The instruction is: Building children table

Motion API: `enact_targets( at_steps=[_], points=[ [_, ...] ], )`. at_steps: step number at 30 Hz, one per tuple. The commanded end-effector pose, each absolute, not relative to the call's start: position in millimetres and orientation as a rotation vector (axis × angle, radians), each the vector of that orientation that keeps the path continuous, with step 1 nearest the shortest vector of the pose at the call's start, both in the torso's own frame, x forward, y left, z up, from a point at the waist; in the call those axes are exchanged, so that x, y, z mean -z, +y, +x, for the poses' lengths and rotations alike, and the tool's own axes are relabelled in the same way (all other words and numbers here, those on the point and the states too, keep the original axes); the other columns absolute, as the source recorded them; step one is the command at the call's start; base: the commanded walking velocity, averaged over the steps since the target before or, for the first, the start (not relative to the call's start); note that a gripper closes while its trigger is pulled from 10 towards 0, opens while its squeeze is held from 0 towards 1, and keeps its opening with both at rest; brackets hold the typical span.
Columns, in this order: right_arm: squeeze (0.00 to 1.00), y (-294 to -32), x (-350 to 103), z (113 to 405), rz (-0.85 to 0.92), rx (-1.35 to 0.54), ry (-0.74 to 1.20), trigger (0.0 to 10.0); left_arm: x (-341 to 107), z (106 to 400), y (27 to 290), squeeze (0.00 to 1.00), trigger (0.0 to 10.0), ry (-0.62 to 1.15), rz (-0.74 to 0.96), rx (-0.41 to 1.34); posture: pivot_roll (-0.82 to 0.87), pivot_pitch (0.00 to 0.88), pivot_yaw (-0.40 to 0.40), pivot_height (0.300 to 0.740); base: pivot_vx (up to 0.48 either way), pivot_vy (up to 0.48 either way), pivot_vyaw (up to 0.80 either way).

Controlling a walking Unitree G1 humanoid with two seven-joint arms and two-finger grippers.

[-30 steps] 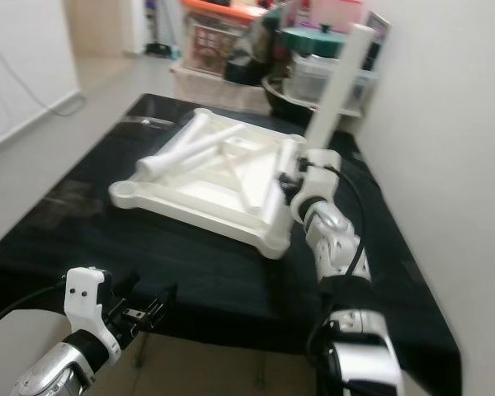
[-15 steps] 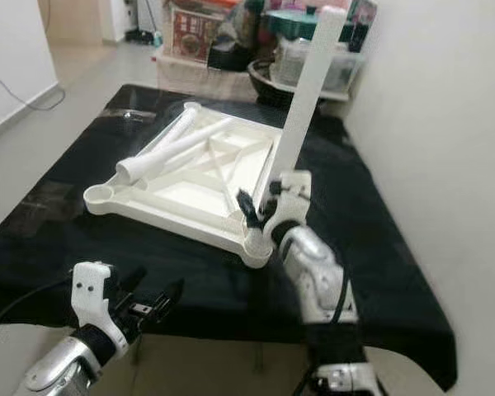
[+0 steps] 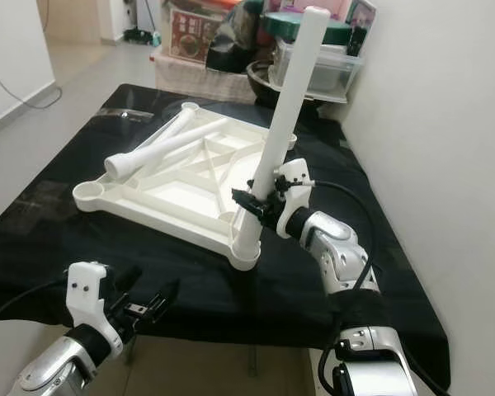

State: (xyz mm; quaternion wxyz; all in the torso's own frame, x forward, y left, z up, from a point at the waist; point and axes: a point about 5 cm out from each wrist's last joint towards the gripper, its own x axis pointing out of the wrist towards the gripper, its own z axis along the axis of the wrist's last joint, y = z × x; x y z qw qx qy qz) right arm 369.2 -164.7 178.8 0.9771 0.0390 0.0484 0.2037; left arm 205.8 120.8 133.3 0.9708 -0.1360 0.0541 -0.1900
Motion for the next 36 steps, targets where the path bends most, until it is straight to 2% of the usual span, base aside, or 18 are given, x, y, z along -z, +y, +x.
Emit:
enact_targets(
  at_steps=[1,3,6,7,10,11,15,16,23,24,25,26,27,30,32,33,34,36],
  points=[
    [0.00,-209.8,-146.5,363.9,0.098,0.124,0.250,0.0,-132.4,202.7,118.6,0.00,10.0,0.124,-0.283,0.388,0.17,0.000,-0.171,0.740,0.000,0.000,0.00],
    [0.00,-218.6,-140.9,349.2,0.129,0.368,0.260,0.0,-132.5,201.5,117.8,0.00,10.0,0.127,-0.288,0.390,0.17,0.000,-0.167,0.740,0.000,0.000,0.00],
    [0.00,-192.6,-146.8,334.5,0.087,0.293,0.200,0.5,-131.6,200.5,118.6,0.00,10.0,0.132,-0.293,0.384,0.16,0.000,-0.162,0.740,0.000,0.000,0.00],
    [0.00,-168.1,-158.0,331.4,0.078,0.143,0.114,10.0,-131.3,201.1,118.3,0.00,10.0,0.134,-0.297,0.388,0.14,0.000,-0.146,0.740,0.000,0.000,0.00],
    [0.00,-151.2,-165.9,328.3,0.076,0.032,0.048,10.0,-131.0,201.5,118.1,0.00,10.0,0.135,-0.301,0.391,0.14,0.000,-0.146,0.740,0.000,0.000,0.00],
    [1.00,-132.0,-182.3,324.2,0.113,-0.168,-0.070,10.0,-130.0,202.3,116.5,0.00,10.0,0.140,-0.303,0.403,0.14,0.000,-0.143,0.740,0.000,0.000,0.00],
    [1.00,-129.5,-195.0,330.7,0.142,-0.352,-0.112,10.0,-130.2,203.6,117.9,0.00,10.0,0.136,-0.301,0.396,0.15,0.000,-0.147,0.740,0.000,0.000,0.00],
    [0.00,-131.4,-196.3,335.2,0.163,-0.431,-0.106,10.0,-130.4,204.7,118.7,0.00,10.0,0.133,-0.303,0.397,0.14,0.000,-0.147,0.740,0.000,0.000,0.00],
    [0.00,-142.5,-181.1,334.5,0.094,-0.791,-0.016,10.0,-130.8,206.9,120.7,0.00,10.0,0.127,-0.298,0.399,0.16,0.000,-0.162,0.740,0.000,0.000,0.00],
    [0.00,-145.2,-175.9,336.6,0.062,-0.804,0.013,7.6,-130.9,207.3,121.4,0.00,10.0,0.125,-0.296,0.396,0.17,0.000,-0.165,0.740,0.000,0.000,0.00],
    [0.00,-145.2,-175.9,336.6,0.062,-0.804,0.013,7.6,-130.9,207.3,121.4,0.00,10.0,0.125,-0.296,0.396,0.17,0.000,-0.165,0.740,0.000,0.000,0.00],
    [0.00,-147.4,-170.8,338.7,0.026,-0.796,0.047,2.4,-130.8,207.7,121.9,0.00,10.0,0.124,-0.293,0.395,0.17,0.000,-0.167,0.740,0.000,0.000,0.00],
    [0.00,-148.9,-165.5,340.8,-0.007,-0.784,0.079,0.0,-130.7,208.0,122.3,0.00,10.0,0.124,-0.292,0.394,0.17,0.000,-0.167,0.740,0.000,0.000,0.00],
    [0.00,-149.5,-161.2,343.5,-0.031,-0.748,0.101,0.0,-130.6,208.0,122.6,0.00,10.0,0.124,-0.291,0.394,0.17,0.000,-0.166,0.740,0.000,0.000,0.00],
    [0.00,-156.6,-153.4,353.8,-0.029,-0.578,0.151,0.0,-130.2,207.4,122.6,0.00,10.0,0.125,-0.290,0.394,0.17,0.000,-0.166,0.740,0.000,0.000,0.00],
    [0.00,-167.6,-146.2,362.7,-0.006,-0.359,0.196,0.0,-130.1,206.5,122.7,0.00,10.0,0.127,-0.290,0.394,0.17,0.000,-0.166,0.740,0.000,0.000,0.00],
    [0.00,-167.6,-146.2,362.7,-0.006,-0.359,0.196,0.0,-130.1,206.5,122.7,0.00,10.0,0.127,-0.290,0.394,0.17,0.000,-0.166,0.740,0.000,0.000,0.00],
    [0.00,-198.1,-131.9,362.4,0.106,0.135,0.266,0.0,-129.9,205.6,123.1,0.00,10.0,0.128,-0.300,0.392,0.17,0.000,-0.165,0.740,0.000,0.000,0.00]
  ],
)
